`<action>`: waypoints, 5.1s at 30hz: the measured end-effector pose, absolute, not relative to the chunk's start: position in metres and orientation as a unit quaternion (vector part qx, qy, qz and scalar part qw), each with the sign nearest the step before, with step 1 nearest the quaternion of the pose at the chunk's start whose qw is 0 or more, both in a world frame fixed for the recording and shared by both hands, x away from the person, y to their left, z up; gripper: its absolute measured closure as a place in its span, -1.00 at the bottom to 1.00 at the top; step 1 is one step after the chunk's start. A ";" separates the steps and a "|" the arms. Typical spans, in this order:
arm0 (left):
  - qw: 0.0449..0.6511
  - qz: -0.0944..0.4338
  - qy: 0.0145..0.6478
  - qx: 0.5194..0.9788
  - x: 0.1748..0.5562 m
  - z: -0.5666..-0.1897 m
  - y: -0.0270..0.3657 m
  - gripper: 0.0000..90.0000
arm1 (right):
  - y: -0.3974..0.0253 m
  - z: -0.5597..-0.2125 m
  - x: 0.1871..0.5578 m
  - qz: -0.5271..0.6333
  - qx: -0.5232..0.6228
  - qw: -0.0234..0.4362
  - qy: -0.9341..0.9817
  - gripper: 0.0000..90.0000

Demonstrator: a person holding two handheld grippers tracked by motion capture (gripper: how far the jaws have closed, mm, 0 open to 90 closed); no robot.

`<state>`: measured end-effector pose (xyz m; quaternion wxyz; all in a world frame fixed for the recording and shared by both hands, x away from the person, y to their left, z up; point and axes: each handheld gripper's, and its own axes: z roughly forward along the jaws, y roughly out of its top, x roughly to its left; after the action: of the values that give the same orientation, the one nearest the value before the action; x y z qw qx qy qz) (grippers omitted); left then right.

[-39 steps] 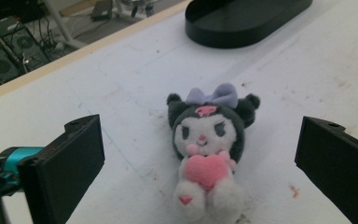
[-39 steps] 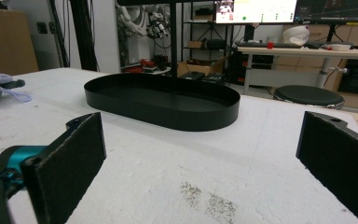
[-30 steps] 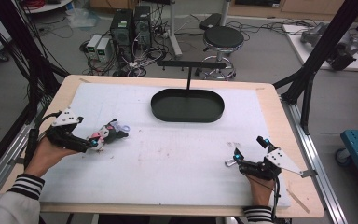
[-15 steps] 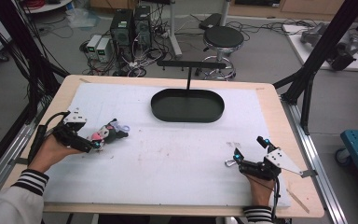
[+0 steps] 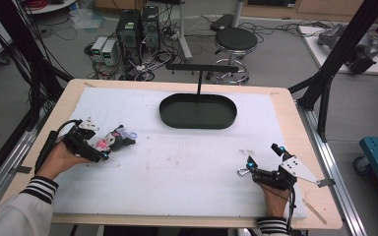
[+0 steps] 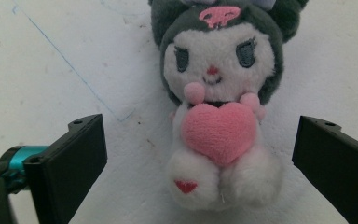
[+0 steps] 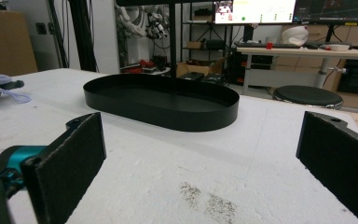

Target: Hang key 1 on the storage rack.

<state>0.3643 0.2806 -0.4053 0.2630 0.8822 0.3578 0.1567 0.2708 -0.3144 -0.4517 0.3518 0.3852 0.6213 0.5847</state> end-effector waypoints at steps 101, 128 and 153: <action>0.423 0.227 0.298 0.825 0.380 -0.282 0.229 0.21 | -0.316 -0.452 0.270 0.590 0.387 0.351 0.615 -0.99; 0.409 0.217 0.280 0.841 0.437 -0.259 0.171 0.21 | -0.316 -0.452 0.270 0.592 0.388 0.352 0.613 -0.99; 0.398 0.213 0.293 0.843 0.471 -0.251 0.156 0.21 | -0.316 -0.452 0.270 0.592 0.388 0.352 0.613 -0.99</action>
<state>0.4705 0.1556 -0.2507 0.3975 0.8432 0.2926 0.2131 0.2699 -0.3162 -0.4523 0.3515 0.3876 0.6132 0.5917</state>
